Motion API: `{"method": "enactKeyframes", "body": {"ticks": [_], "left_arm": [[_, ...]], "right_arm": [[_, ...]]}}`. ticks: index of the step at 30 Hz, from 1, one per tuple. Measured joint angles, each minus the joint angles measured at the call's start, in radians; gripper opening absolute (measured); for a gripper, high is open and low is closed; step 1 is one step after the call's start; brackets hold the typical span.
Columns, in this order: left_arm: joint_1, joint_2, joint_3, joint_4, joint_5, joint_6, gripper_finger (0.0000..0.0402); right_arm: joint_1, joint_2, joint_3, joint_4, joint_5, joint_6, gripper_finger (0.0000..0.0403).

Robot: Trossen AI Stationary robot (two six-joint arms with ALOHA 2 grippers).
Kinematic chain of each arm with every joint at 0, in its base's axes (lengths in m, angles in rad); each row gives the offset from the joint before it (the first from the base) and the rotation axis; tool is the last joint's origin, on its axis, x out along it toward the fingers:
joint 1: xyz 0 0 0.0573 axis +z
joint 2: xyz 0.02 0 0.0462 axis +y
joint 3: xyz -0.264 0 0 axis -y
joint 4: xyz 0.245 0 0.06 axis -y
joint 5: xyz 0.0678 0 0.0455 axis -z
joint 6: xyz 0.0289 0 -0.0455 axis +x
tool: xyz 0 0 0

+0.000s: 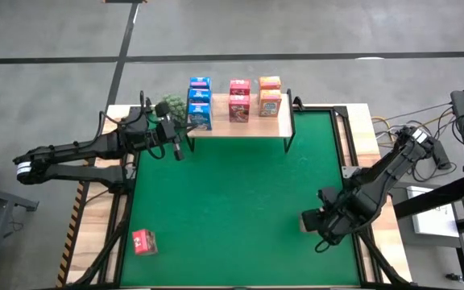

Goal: Stack cereal on shelf
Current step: Put the orange cereal box on the shelf aligned with the other orange cereal boxes

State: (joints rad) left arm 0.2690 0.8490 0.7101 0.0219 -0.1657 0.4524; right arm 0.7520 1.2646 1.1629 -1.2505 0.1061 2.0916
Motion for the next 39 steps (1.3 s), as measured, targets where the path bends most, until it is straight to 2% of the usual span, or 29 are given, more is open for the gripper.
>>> {"method": "enactKeyframes", "body": {"ticks": [7,16,26,31,39], "left_arm": [[0.000,0.000,0.000,0.000,0.000,-0.005,0.0000],[0.000,0.000,0.000,0.000,0.000,-0.012,0.0000],[0.000,0.000,0.000,-0.001,0.000,-0.021,0.0000],[0.000,0.000,0.000,-0.001,0.000,-0.022,0.0000],[0.000,0.000,0.000,-0.001,0.000,-0.022,0.0000]], "right_arm": [[-0.177,0.000,0.077,0.035,0.081,-0.296,0.0164],[-0.450,0.001,0.189,0.140,0.079,-0.794,0.0164],[-0.641,0.043,0.392,0.127,0.070,-1.174,0.0164],[-0.715,0.119,0.525,0.035,0.068,-1.358,0.0164],[-0.826,0.294,0.822,-0.191,0.067,-1.643,0.0160]]}}
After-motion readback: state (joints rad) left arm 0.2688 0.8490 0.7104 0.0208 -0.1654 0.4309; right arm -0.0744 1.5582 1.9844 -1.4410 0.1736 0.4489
